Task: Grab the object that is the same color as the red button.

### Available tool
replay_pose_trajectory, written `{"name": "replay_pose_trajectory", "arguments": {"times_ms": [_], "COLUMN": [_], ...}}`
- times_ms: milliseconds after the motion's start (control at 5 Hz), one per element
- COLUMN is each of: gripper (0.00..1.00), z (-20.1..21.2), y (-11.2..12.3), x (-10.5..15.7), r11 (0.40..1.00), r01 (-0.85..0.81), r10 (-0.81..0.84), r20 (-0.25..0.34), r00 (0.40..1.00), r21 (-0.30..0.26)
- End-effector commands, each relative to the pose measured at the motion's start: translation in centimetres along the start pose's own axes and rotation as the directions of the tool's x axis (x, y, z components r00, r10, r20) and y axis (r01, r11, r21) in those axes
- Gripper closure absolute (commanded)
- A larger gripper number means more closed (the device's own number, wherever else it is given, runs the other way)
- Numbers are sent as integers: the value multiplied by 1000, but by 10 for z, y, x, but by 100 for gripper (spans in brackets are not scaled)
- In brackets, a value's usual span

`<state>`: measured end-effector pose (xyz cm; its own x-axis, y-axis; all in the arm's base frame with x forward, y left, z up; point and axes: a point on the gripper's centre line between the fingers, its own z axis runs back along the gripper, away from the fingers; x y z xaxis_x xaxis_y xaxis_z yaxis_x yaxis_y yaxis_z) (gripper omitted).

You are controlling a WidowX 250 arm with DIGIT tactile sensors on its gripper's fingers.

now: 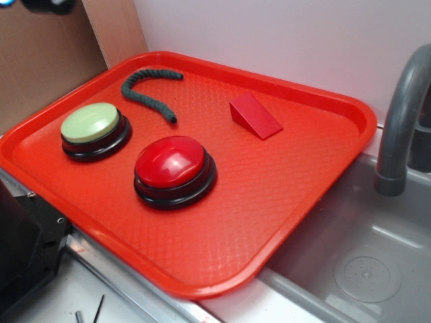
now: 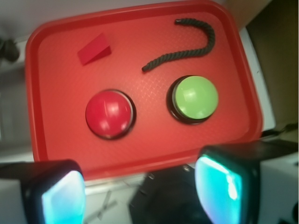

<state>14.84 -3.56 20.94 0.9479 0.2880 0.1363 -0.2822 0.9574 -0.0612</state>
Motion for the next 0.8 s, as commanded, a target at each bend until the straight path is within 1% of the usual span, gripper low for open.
{"name": "replay_pose_trajectory", "arguments": {"times_ms": [0, 200, 400, 600], "gripper": [0, 0, 0, 0], "z": [-46, -74, -99, -126], "y": [-16, -28, -39, -48], "x": [54, 78, 94, 107], "r11": [889, 802, 737, 690], "r01": [-457, -592, -669, -717], "r10": [456, 596, 671, 715], "r20": [142, 184, 225, 240], "r00": [878, 781, 706, 656], "r21": [-27, -82, -98, -96]}}
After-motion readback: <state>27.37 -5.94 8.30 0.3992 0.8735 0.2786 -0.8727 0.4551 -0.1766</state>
